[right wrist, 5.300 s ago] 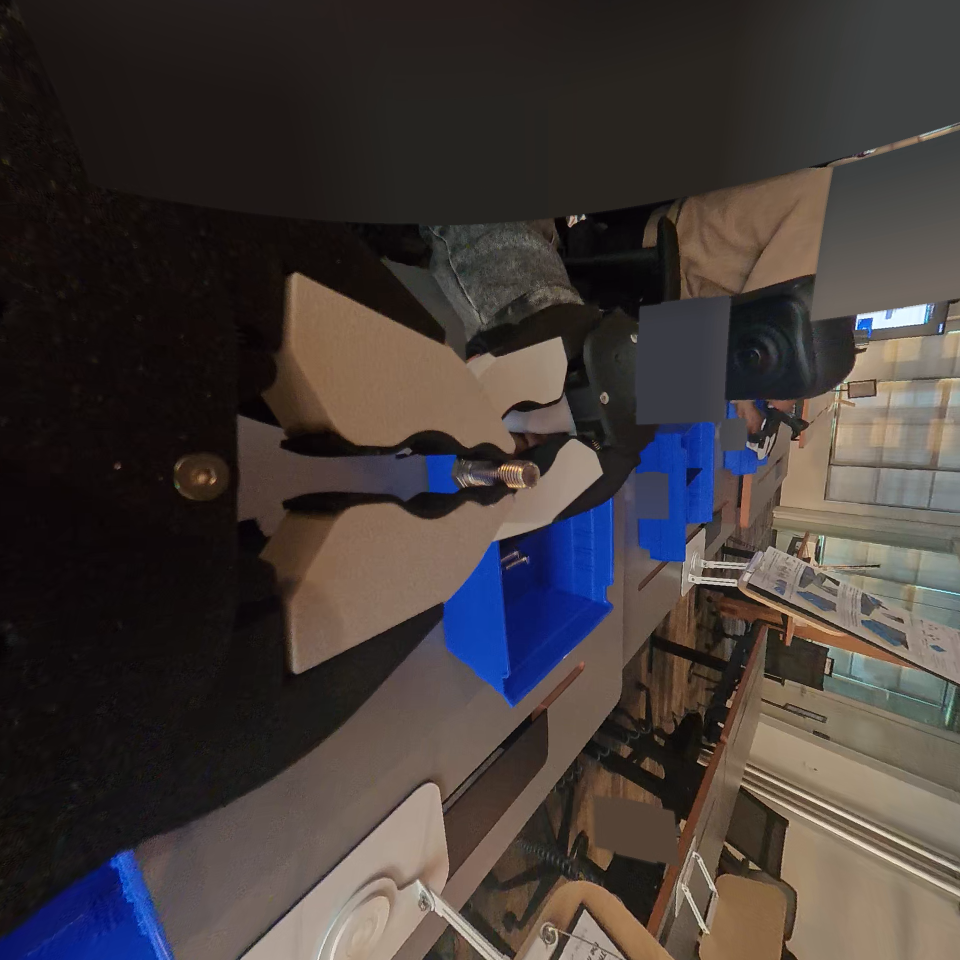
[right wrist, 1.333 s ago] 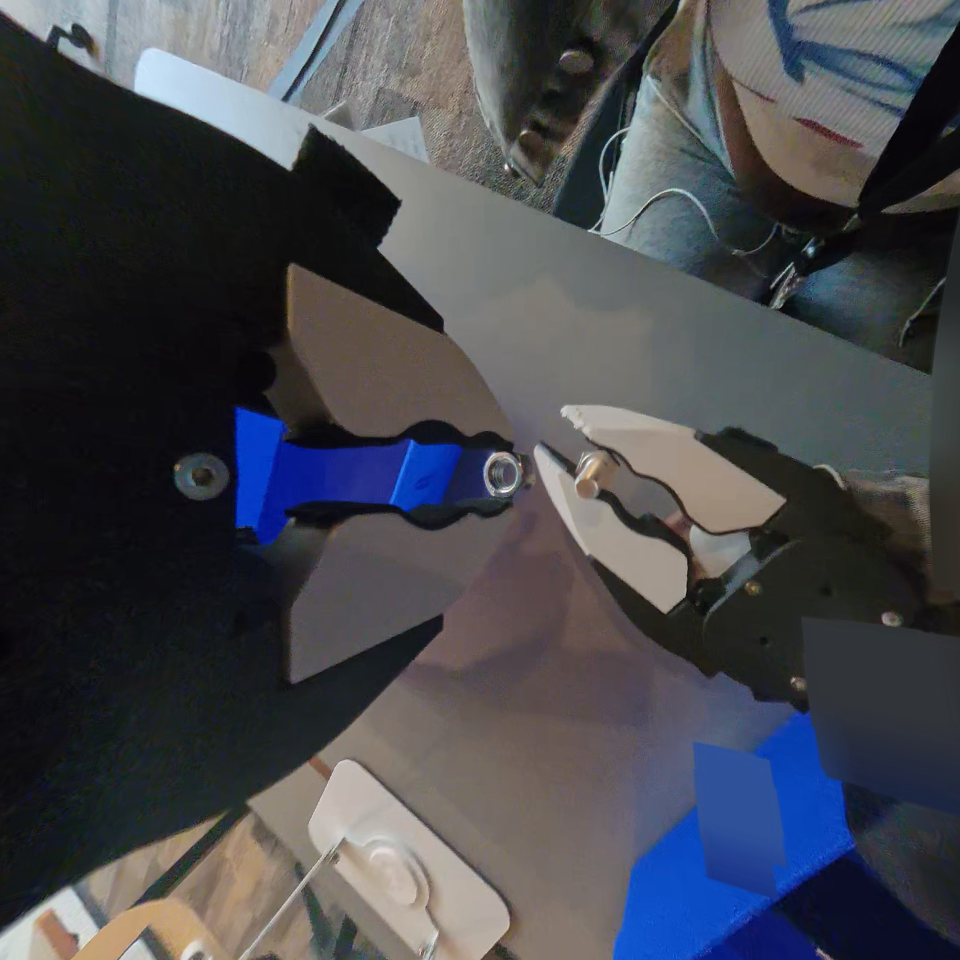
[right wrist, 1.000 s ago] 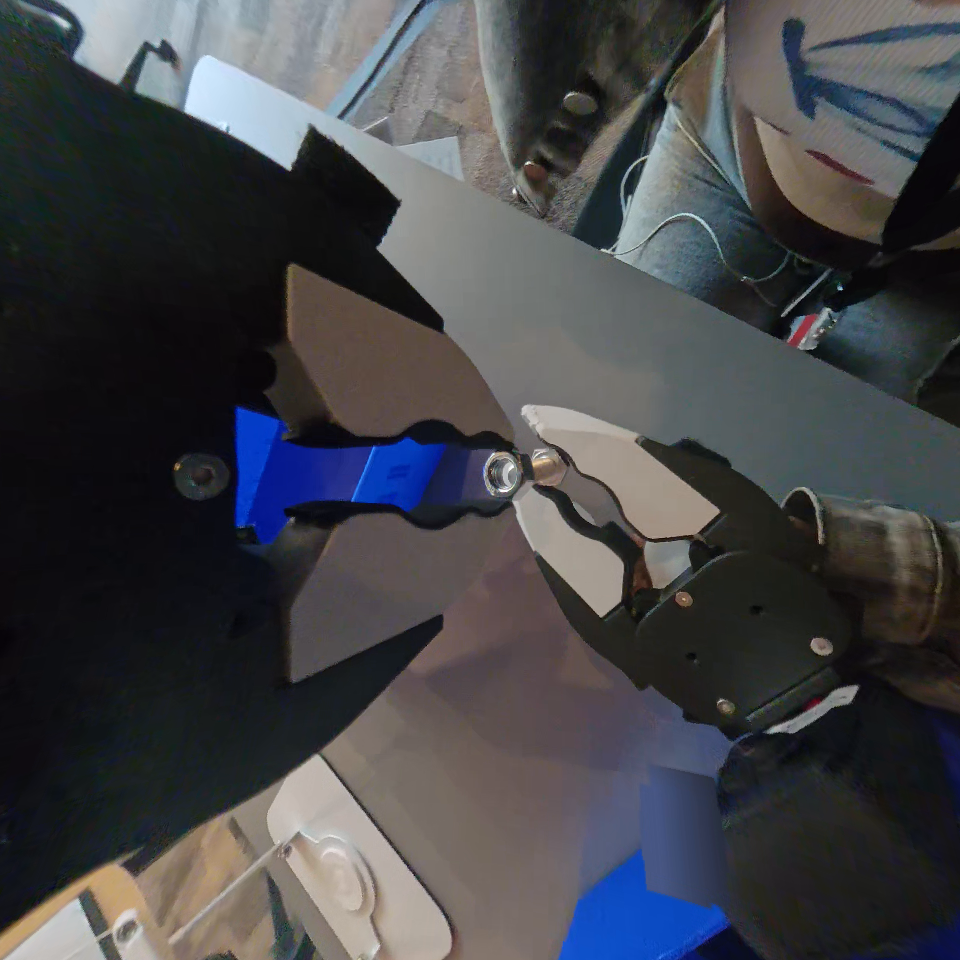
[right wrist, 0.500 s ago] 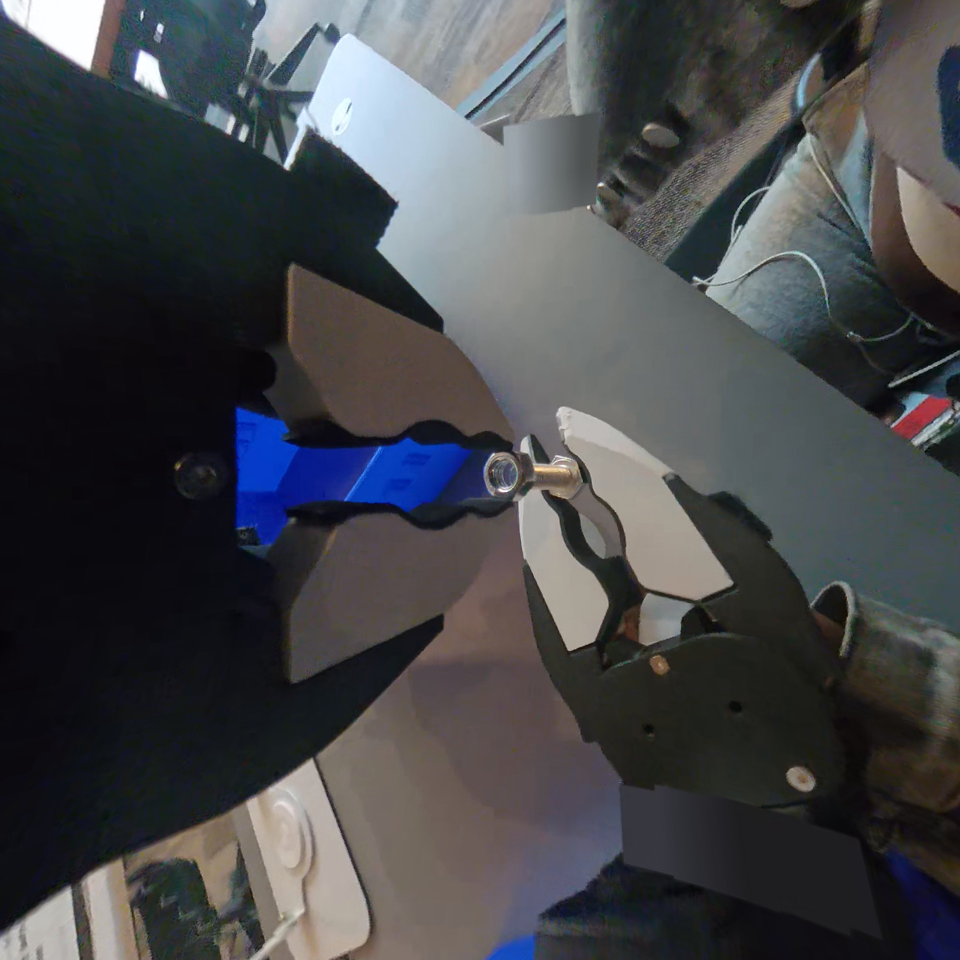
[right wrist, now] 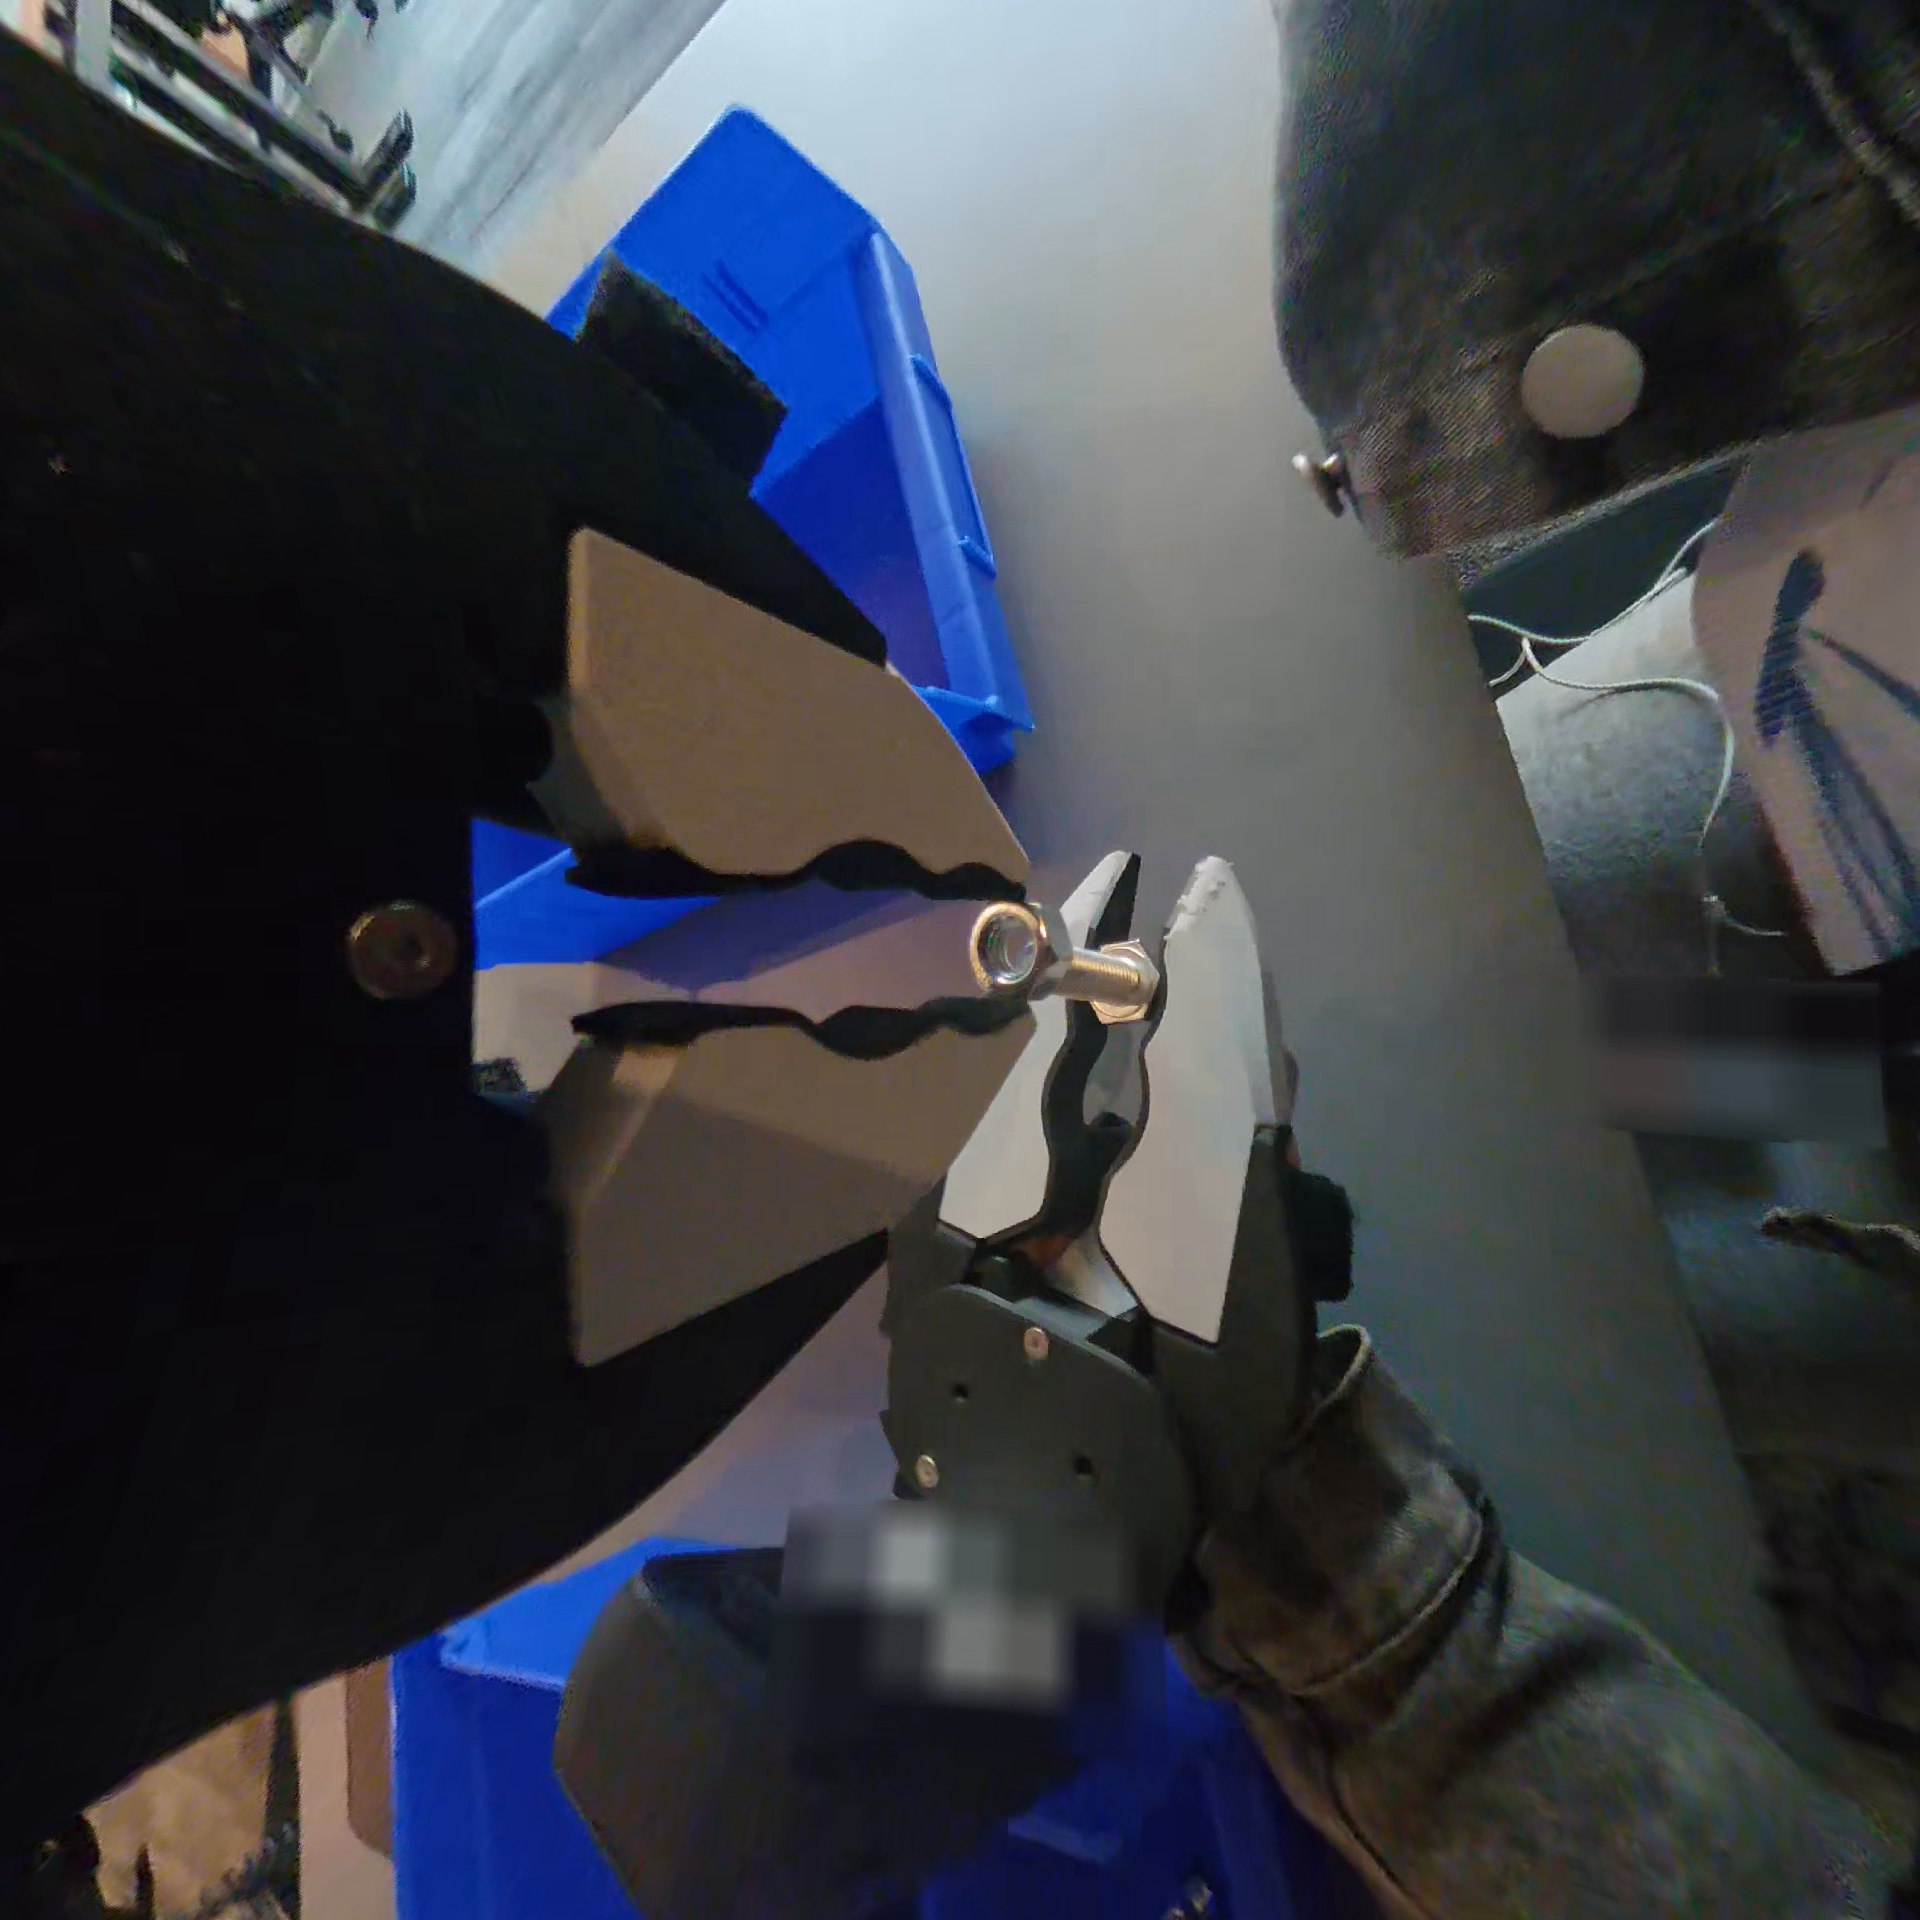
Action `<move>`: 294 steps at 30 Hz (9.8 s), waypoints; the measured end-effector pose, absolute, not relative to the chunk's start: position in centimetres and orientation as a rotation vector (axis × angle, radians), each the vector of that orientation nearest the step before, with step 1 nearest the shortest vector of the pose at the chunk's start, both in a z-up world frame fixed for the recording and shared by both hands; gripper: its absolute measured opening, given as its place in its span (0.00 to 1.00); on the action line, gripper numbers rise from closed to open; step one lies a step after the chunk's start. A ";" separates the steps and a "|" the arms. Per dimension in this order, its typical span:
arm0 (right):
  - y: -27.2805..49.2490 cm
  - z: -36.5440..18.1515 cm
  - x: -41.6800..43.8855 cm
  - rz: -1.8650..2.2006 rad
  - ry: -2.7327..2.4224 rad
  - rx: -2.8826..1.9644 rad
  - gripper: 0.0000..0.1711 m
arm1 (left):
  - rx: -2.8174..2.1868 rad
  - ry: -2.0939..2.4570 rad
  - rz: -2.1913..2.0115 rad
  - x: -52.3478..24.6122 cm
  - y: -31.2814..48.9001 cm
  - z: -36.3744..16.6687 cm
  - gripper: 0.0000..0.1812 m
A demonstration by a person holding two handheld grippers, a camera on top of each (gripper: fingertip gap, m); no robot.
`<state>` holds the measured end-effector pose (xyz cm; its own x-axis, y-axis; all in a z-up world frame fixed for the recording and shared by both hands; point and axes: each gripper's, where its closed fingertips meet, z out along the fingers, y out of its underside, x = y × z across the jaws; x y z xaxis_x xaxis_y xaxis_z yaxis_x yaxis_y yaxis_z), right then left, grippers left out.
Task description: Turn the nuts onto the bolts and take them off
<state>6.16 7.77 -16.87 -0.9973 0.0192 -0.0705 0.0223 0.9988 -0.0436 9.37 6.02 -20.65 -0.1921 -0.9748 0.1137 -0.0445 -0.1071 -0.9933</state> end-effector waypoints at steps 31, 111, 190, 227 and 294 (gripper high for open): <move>8.3 -16.9 5.7 -0.089 3.036 0.334 0.10 | -1.245 1.222 -1.342 9.1 7.4 -20.3 0.08; 11.8 -15.4 7.8 -2.815 2.241 2.178 0.48 | -1.327 1.018 -1.052 6.9 10.6 -20.3 0.09; 10.6 -16.6 3.2 -2.484 2.453 2.182 0.36 | -1.348 0.980 -1.012 6.8 11.3 -20.3 0.09; 9.2 -15.3 5.2 -2.667 2.506 1.910 0.00 | -1.347 0.978 -1.010 6.8 11.4 -20.3 0.08; 10.0 -16.8 4.1 -2.458 2.555 2.093 0.12 | -1.348 0.986 -1.011 6.9 11.3 -20.3 0.09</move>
<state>4.11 10.03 -16.82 -0.1575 0.9867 0.0402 -0.0019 0.0404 -0.9992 6.86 11.31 -20.32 0.2821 -0.9591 0.0219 0.0017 -0.0224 -0.9997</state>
